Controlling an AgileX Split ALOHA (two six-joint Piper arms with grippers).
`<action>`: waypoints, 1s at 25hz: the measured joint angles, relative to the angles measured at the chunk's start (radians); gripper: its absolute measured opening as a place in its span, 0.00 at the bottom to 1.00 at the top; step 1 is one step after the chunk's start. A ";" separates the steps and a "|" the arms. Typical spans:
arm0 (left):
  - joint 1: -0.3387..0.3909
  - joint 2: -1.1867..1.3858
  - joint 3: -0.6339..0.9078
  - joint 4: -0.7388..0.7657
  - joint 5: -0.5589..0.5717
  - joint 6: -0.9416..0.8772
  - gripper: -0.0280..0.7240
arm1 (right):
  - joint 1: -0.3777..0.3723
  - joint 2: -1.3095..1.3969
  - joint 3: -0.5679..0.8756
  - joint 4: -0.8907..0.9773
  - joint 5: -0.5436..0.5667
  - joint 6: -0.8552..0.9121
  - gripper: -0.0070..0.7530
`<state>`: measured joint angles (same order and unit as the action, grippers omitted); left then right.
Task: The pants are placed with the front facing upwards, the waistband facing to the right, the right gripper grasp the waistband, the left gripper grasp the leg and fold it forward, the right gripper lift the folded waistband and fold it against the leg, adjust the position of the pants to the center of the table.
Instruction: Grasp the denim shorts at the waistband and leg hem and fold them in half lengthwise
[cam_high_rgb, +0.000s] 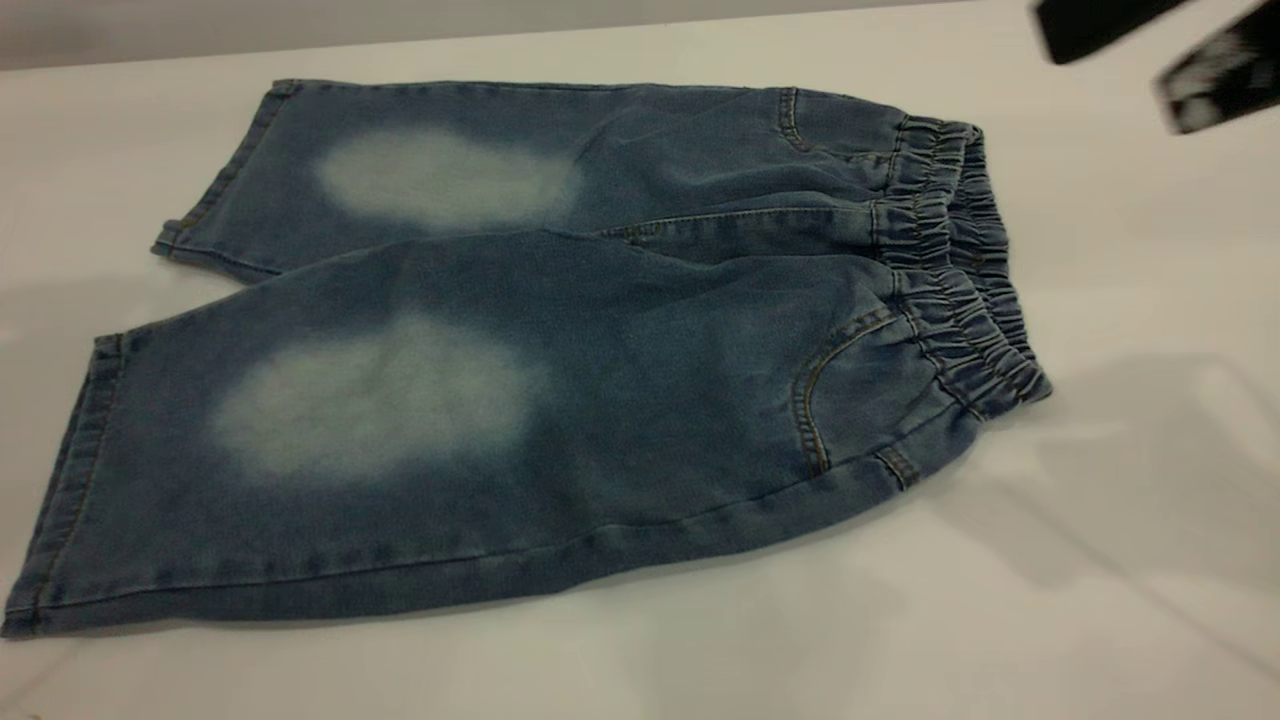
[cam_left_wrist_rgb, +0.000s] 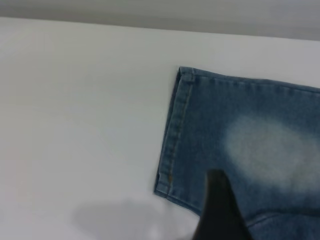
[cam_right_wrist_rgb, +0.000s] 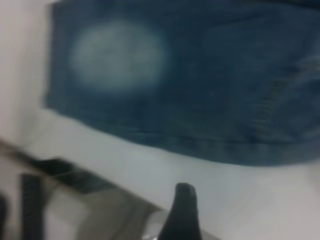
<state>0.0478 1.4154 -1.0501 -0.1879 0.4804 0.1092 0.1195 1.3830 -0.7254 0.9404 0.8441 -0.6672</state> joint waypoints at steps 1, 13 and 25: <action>0.000 0.000 0.000 0.001 -0.001 0.006 0.59 | 0.000 0.022 0.000 0.048 0.009 -0.045 0.75; 0.000 0.000 0.000 0.001 -0.001 0.017 0.59 | -0.152 0.275 -0.001 0.282 0.078 -0.317 0.75; 0.000 0.000 0.000 0.001 -0.010 0.017 0.59 | -0.304 0.474 0.000 0.326 0.106 -0.450 0.75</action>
<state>0.0478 1.4154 -1.0501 -0.1867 0.4707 0.1266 -0.1845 1.8572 -0.7256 1.2659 0.9506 -1.1175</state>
